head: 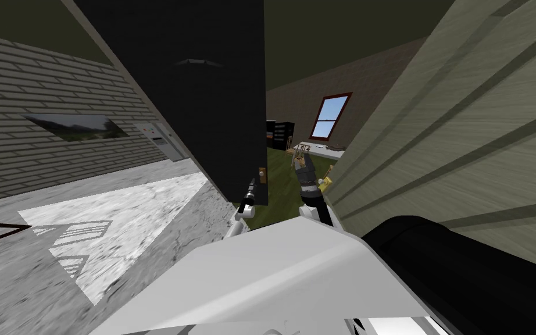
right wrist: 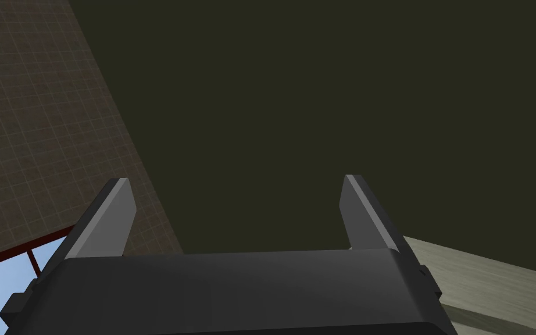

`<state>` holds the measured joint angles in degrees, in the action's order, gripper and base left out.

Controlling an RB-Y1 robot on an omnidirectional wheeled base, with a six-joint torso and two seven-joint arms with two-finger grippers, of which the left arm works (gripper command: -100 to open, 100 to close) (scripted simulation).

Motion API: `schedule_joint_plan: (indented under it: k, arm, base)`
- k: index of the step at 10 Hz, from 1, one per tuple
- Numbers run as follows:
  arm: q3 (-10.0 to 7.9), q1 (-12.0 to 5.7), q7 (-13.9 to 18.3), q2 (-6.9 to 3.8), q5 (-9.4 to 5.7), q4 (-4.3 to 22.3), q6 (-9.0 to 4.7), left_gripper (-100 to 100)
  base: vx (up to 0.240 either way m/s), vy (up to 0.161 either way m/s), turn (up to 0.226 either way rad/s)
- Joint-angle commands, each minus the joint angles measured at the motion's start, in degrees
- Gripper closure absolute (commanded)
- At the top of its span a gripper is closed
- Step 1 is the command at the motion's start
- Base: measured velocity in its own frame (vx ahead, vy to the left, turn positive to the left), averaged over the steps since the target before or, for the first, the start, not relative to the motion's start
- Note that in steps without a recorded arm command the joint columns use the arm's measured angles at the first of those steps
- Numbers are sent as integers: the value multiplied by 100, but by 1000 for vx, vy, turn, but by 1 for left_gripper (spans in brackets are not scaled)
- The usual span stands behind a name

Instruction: Push the door open

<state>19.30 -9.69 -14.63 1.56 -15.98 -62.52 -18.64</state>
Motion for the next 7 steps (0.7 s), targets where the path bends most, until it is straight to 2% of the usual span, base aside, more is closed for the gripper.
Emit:
schedule_joint_plan:
  k: [1, 2, 3, 4, 6, 7]
  arm:
    - [21, 11, 12, 99, -8, -12, -6, -100]
    - [11, 17, 2, 68, -3, -26, 4, -100]
    - [5, 15, 0, -27, 0, -20, 0, -100]
    - [1, 12, 0, -69, 1, -14, -4, -100]
    - [-23, -5, 0, -222, 9, 16, -28, -100]
    - [-37, -15, -1, -266, 14, 34, -43, -100]
  base:
    - [-163, -142, 9]
    - [-72, -68, 7]
    - [62, 64, -6]
    - [96, 133, -11]
    - [195, 101, -18]
    - [228, -2, -24]
